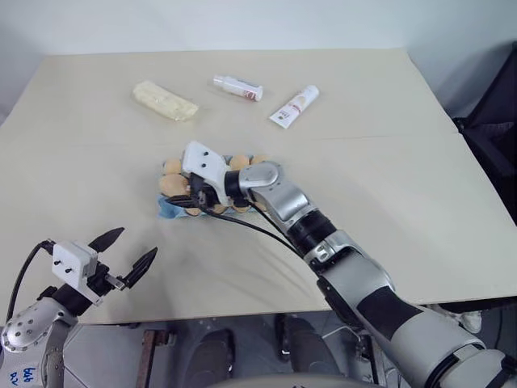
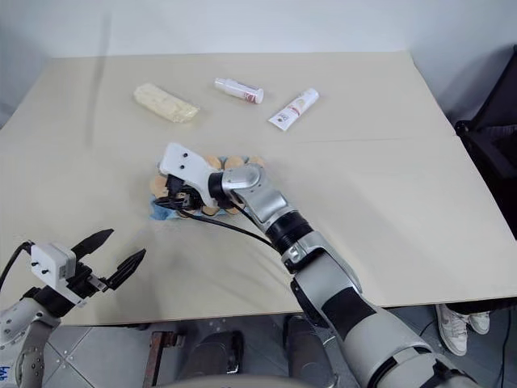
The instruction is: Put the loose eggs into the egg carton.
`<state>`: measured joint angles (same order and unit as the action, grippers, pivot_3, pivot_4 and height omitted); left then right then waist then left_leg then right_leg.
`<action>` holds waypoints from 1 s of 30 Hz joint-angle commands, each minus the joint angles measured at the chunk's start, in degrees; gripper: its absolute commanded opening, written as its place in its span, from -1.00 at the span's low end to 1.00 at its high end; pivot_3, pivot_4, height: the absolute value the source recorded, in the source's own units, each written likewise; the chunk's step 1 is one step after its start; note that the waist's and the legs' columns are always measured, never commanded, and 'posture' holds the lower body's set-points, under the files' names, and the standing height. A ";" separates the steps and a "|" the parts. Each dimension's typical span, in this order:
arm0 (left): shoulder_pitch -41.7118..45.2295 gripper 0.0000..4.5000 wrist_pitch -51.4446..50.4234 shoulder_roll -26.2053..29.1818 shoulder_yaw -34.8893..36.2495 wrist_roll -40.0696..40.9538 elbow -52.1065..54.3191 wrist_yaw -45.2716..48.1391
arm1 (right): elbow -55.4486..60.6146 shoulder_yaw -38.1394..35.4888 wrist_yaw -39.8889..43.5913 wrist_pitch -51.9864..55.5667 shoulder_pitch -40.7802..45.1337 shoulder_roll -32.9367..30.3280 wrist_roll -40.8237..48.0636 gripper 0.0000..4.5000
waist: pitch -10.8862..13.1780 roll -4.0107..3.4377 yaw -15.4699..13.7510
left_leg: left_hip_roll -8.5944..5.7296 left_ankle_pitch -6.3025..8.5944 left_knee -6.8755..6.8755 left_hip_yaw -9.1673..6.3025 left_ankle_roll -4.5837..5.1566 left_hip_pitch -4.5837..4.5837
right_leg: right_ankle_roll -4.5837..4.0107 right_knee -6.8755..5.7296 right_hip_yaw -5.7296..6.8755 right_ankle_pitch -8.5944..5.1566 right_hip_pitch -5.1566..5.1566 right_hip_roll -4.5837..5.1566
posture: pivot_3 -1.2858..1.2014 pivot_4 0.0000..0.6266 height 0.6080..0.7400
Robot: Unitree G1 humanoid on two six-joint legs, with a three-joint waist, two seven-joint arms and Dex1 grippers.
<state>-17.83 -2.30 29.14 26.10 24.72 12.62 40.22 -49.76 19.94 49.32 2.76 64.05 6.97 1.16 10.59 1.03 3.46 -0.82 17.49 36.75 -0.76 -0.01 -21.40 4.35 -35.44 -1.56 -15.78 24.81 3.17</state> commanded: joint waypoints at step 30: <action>10.23 1.00 -2.99 4.64 -8.95 -1.66 0.23 3.68 | 48.96 -20.28 14.43 1.54 -39.20 -35.72 15.24 0.99 | 0.00 -0.01 -1.94 | -0.02 -0.02 -0.10 -0.05 0.06 -0.03 | 0.04 0.41 0.46 0.01 -0.17 0.15 | 0.03 -0.52 1.00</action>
<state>-7.97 -5.45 32.93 17.41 23.61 12.35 43.55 -3.28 2.30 63.79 6.53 25.48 -27.86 14.76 10.59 1.02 1.52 -0.84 17.46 36.65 -0.81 0.07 -21.41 4.39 -35.02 -1.10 -15.76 24.61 3.33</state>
